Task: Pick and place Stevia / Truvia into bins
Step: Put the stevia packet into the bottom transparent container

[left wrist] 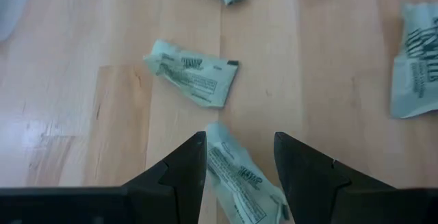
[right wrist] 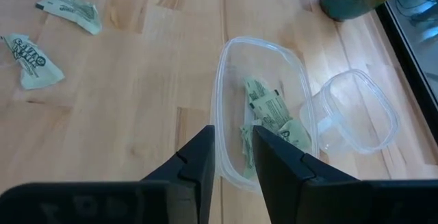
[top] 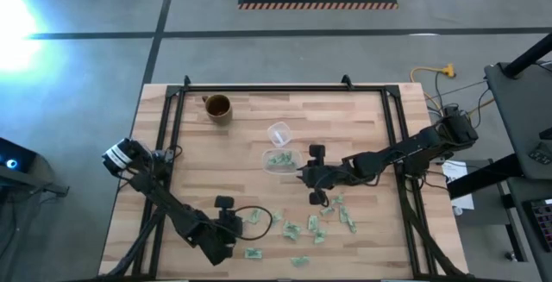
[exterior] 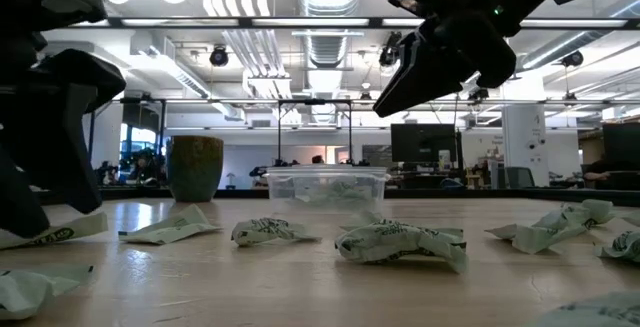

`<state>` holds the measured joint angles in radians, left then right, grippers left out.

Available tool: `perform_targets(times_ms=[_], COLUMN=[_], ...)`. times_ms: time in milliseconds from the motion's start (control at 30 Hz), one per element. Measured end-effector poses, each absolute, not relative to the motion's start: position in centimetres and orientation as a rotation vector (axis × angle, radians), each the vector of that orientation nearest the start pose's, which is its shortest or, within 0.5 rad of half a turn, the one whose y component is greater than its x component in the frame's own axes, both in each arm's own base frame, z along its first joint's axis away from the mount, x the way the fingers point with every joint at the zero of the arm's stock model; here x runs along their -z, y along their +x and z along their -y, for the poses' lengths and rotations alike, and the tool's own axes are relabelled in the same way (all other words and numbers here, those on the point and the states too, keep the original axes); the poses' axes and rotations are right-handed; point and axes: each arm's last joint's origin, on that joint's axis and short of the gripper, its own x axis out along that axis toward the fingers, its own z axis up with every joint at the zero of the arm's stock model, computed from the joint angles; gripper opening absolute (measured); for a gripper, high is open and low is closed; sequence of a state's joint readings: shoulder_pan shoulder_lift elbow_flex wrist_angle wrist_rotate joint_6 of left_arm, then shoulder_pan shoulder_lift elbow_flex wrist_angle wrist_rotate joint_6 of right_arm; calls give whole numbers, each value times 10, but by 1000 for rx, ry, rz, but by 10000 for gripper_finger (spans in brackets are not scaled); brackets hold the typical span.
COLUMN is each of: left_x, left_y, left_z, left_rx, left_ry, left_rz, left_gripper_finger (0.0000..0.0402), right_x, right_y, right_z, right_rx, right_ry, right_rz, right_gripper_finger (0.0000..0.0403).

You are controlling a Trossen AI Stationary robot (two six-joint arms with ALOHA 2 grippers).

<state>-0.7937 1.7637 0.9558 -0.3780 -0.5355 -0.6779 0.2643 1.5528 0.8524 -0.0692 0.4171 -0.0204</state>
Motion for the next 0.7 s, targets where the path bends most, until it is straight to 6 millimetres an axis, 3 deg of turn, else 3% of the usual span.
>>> perform_targets(times_ms=[567, 700], left_x=[-136, -135], left_y=[227, 226], left_z=[210, 209], left_rx=[-131, -134], left_ry=[145, 153], left_rz=[-992, -1001], left_gripper_finger=[155, 138], right_x=[-189, -189], right_y=[301, 301], right_z=[-69, -69], right_rx=[140, 140], right_ry=[-274, -274], right_rz=[-737, -736], right_gripper_finger=[85, 85])
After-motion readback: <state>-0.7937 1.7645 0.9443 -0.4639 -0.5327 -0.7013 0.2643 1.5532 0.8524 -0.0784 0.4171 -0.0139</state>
